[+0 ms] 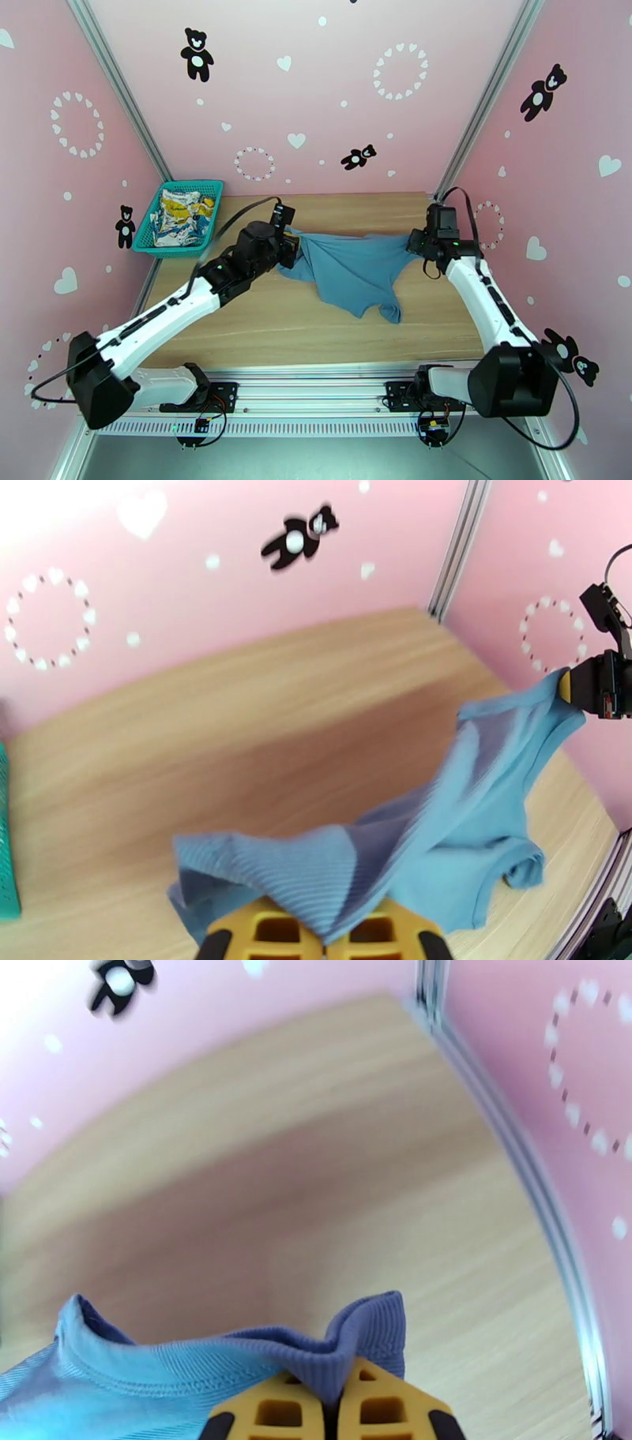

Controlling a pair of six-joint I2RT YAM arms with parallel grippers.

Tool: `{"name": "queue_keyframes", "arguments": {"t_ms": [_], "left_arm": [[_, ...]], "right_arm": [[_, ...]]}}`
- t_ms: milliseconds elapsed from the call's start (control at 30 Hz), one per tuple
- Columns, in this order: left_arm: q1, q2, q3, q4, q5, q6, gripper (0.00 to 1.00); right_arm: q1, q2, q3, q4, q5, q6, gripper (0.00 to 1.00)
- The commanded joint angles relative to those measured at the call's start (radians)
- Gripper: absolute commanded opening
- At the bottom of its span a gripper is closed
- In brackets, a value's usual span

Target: Fold and stack the mixed laundry pile

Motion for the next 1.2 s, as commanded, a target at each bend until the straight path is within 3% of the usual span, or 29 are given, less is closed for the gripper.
{"name": "queue_keyframes", "arguments": {"t_ms": [0,167,300,500,667,767,800,867,967,1067,1167], "left_arm": [[0.007,-0.109,0.081,-0.106,-0.037,0.086,0.00],[-0.001,-0.257,0.198,-0.260,0.057,0.105,0.00],[-0.007,-0.260,0.316,-0.409,0.066,0.079,0.00],[0.022,-0.092,0.393,-0.504,-0.037,0.040,0.00],[0.214,0.131,0.326,-0.411,0.144,-0.026,0.00],[0.270,0.280,0.266,-0.319,0.167,-0.024,0.14],[0.277,0.335,0.257,-0.297,0.170,-0.014,0.21],[0.284,0.442,0.230,-0.239,0.172,0.000,0.43],[0.294,0.554,0.209,-0.209,0.177,-0.028,0.66],[0.294,0.525,0.147,-0.214,0.177,-0.086,0.81],[0.294,0.404,0.013,-0.214,0.178,-0.170,0.91]], "right_arm": [[0.003,-0.066,0.111,-0.089,0.008,-0.042,0.00],[0.002,-0.152,0.254,-0.163,-0.024,-0.066,0.00],[0.002,-0.172,0.357,-0.226,-0.022,-0.084,0.00],[0.002,-0.058,0.416,-0.262,-0.038,-0.092,0.00],[0.004,0.155,0.364,-0.198,-0.107,-0.093,0.00],[0.007,0.326,0.321,-0.120,-0.113,-0.091,0.00],[0.008,0.386,0.319,-0.102,-0.115,-0.086,0.06],[0.009,0.511,0.320,-0.062,-0.149,-0.070,0.30],[0.004,0.615,0.322,-0.054,-0.167,-0.040,0.50],[-0.005,0.555,0.235,-0.049,-0.111,-0.010,0.66],[-0.030,0.433,0.088,-0.051,-0.085,0.021,0.75]]}}
